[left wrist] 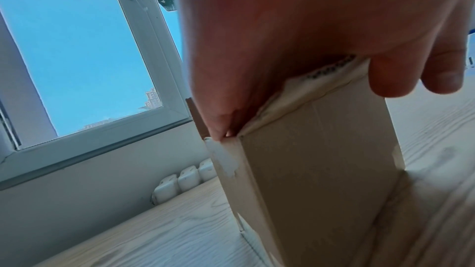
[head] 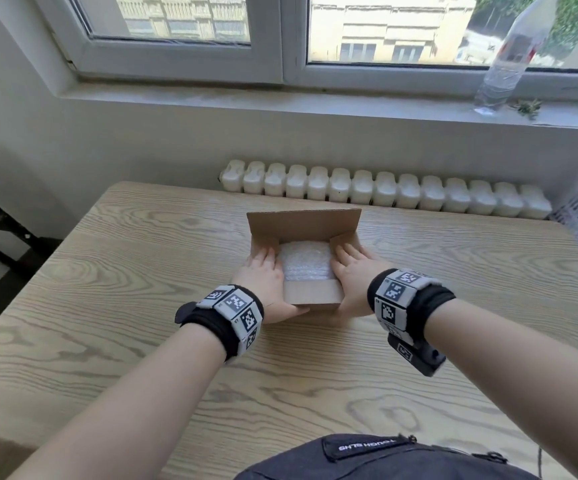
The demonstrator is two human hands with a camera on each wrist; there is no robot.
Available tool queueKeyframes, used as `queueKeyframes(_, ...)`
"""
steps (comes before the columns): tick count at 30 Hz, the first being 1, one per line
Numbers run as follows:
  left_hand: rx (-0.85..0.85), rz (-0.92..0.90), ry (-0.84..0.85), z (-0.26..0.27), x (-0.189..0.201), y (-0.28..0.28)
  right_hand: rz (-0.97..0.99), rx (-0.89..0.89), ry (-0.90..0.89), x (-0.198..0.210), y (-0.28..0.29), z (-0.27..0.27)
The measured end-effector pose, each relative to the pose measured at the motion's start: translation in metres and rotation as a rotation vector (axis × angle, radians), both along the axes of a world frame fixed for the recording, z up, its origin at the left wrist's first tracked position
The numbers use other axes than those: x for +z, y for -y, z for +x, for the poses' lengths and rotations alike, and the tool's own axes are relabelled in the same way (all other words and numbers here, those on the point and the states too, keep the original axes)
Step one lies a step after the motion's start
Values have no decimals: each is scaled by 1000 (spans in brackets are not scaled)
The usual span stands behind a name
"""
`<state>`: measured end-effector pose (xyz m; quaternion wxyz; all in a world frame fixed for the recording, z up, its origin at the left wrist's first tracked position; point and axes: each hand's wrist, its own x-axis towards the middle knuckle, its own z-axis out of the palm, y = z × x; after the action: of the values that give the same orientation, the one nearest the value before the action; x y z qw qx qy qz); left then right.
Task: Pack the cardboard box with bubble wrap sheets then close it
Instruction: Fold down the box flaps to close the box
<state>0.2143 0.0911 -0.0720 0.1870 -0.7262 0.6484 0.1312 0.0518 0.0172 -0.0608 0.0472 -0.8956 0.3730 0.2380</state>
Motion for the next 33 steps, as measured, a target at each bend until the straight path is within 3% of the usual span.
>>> queueKeyframes(12, 32, -65, -130, 7, 5, 4, 115, -51, 84, 8, 11, 0)
queueKeyframes(15, 152, -101, -329, 20, 17, 5, 193, -153, 163, 21, 22, 1)
queueKeyframes(18, 308, -255, -520, 36, 21, 4, 180, -259, 384, 28, 31, -3)
queueKeyframes(22, 344, -371, -469, 39, 11, 8, 83, -327, 467, 18, 33, -3)
queueKeyframes(27, 289, -482, -367, 33, -1, 6, -23, -277, 454, -1, 29, 5)
queueKeyframes(33, -49, -450, -108, 9, -8, 3, -135, -49, 350, -3, 13, 8)
